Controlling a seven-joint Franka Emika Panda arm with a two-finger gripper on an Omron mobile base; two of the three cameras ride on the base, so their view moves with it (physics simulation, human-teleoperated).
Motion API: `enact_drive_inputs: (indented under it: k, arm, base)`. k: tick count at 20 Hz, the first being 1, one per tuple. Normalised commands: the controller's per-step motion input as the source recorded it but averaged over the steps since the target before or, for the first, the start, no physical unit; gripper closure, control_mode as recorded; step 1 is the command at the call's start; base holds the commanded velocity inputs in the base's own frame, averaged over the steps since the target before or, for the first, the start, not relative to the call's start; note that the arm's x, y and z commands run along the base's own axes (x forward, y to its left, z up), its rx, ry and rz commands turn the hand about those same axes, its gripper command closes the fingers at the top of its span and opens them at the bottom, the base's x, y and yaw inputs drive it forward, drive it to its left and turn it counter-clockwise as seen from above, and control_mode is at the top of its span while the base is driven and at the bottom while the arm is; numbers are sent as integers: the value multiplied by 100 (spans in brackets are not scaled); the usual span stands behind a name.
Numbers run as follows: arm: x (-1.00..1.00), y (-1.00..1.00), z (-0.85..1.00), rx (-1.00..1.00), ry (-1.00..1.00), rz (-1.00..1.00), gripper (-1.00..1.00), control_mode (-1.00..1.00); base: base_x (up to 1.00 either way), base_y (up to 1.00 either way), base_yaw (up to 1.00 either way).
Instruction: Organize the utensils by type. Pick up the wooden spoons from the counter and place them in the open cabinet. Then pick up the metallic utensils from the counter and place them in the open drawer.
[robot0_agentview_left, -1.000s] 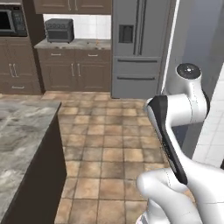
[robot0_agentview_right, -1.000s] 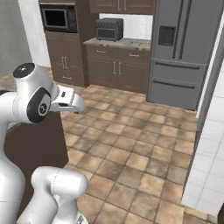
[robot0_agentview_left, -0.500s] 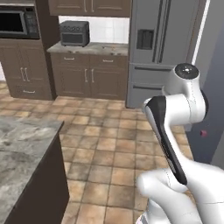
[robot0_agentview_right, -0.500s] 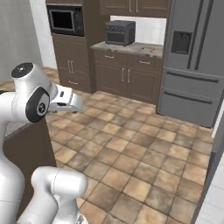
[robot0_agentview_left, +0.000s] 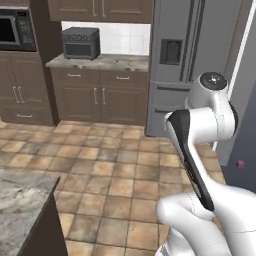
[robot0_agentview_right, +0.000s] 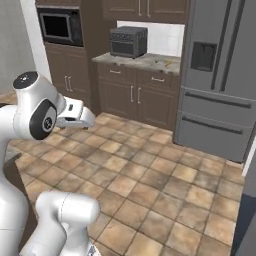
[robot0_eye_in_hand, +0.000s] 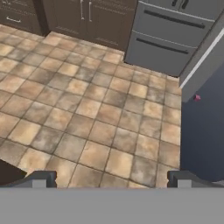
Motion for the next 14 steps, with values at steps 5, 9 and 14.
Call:
enact_drive_inputs:
  k: [5, 9, 14]
  arm:
    - [0, 0, 0, 0, 0, 0, -100, 100]
    - [0, 0, 0, 0, 0, 0, -100, 100]
    - [0, 0, 0, 0, 0, 0, -100, 100]
  base:
    - [100, 16, 0]
    - [100, 35, -17]
    - [100, 40, -26]
